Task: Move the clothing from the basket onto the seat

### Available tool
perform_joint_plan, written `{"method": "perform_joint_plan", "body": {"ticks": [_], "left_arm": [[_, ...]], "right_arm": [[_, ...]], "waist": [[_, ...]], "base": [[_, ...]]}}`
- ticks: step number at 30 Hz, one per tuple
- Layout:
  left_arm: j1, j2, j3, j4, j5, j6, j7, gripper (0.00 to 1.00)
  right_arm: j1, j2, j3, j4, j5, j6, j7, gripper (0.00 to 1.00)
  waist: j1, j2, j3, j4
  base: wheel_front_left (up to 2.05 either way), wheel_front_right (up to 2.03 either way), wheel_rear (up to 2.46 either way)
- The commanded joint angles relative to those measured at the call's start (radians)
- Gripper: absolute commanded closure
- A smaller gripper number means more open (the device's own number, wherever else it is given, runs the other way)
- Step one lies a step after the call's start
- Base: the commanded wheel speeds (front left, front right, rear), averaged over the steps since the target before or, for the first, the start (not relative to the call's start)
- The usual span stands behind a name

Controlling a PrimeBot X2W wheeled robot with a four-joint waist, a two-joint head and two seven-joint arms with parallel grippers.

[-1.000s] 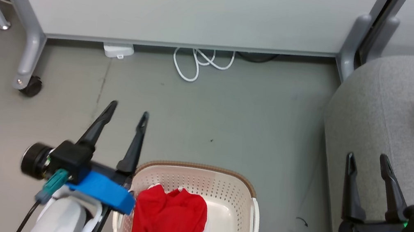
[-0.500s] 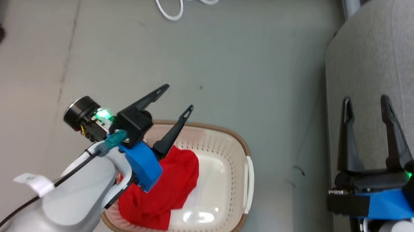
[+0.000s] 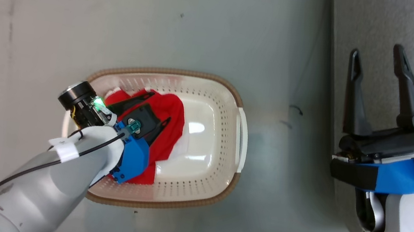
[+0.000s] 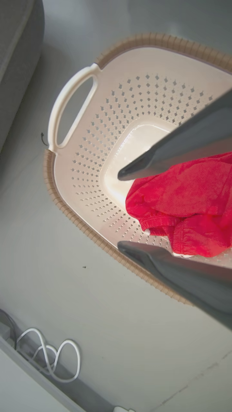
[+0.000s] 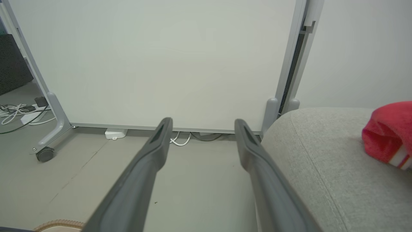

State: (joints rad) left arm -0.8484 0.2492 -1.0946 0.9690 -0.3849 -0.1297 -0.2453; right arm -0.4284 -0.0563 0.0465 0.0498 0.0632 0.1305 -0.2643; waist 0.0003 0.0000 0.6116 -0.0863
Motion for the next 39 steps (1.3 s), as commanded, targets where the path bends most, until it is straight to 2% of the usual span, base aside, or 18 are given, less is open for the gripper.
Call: {"method": "perform_joint_plan", "body": {"ticks": [1,5,9,14,25,31,39], "left_arm": [[-0.045,0.002,-0.054,0.043,-0.011,-0.001,0.023,0.00],[-0.093,0.002,-0.138,0.105,-0.029,-0.001,0.070,0.00],[-0.119,0.016,-0.172,0.142,-0.038,-0.001,0.105,0.00],[-0.138,0.024,-0.183,0.186,-0.018,-0.001,0.184,0.00],[-0.212,0.051,-0.187,0.255,0.103,-0.001,0.317,0.00],[-0.238,0.059,-0.188,0.284,0.115,-0.001,0.370,0.00],[-0.251,0.036,-0.188,0.298,0.127,-0.001,0.385,0.00]], "right_arm": [[-0.032,-0.003,0.003,-0.012,-0.005,0.000,0.000,0.00],[-0.058,-0.002,0.008,-0.026,-0.009,0.000,0.000,0.00],[-0.079,0.000,0.023,-0.039,-0.016,0.000,0.000,0.00],[-0.093,0.002,0.021,-0.061,-0.028,0.000,0.000,0.00],[-0.104,0.005,0.019,-0.123,-0.062,0.000,0.000,0.00],[-0.097,0.006,0.017,-0.156,-0.076,0.000,0.000,0.00],[-0.095,0.007,0.015,-0.188,-0.065,0.000,0.000,0.00]], "waist": [[-0.0003,0.0000,0.083,-0.032],[-0.0003,0.0000,0.147,-0.048],[-0.0003,0.0000,0.196,-0.072],[-0.0003,0.0000,0.239,-0.091],[-0.0003,0.0000,0.353,-0.116],[-0.0003,0.0000,0.400,-0.132],[-0.0003,0.0000,0.448,-0.150]], "base": [[0.00,0.00,0.00],[0.00,0.00,0.00],[0.00,0.00,0.00],[0.00,0.00,0.00],[0.00,0.00,0.00],[0.00,0.00,0.00],[0.00,0.00,0.00]]}}
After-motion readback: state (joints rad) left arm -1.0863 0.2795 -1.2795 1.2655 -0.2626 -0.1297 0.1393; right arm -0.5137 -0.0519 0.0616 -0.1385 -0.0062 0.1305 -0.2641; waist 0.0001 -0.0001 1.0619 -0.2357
